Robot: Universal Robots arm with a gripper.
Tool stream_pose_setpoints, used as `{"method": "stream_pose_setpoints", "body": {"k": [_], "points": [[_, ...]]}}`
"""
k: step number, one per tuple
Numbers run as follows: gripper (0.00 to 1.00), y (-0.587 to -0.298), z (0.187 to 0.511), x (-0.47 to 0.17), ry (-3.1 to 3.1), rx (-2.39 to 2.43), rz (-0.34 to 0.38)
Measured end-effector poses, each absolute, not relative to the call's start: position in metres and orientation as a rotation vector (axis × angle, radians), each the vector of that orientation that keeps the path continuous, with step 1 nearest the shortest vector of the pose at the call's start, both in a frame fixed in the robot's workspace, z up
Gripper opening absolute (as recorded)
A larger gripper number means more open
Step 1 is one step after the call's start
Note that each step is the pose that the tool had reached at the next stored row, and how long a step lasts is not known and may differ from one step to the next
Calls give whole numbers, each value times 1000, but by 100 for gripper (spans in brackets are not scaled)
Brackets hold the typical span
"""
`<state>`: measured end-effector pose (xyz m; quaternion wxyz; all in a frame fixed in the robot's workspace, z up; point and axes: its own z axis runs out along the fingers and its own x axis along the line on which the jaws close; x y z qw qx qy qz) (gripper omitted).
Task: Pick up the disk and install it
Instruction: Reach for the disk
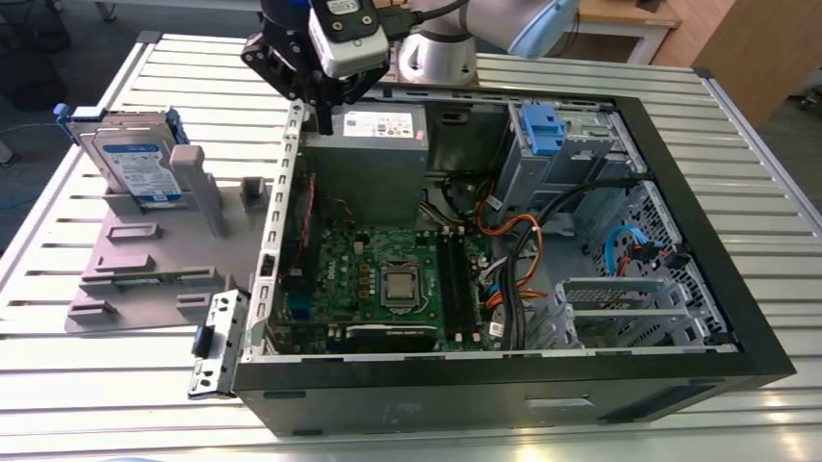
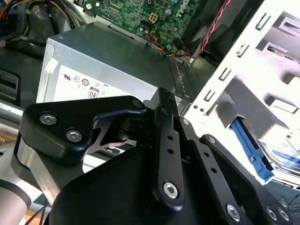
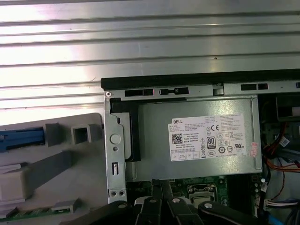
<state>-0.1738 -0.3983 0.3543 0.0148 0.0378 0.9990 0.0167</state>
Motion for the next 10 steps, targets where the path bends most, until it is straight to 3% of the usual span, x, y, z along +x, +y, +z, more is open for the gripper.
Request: {"method": "stream_pose_setpoints", "body": {"k": [10], "points": [[11,-398,354,-178,3109,118,52]]}}
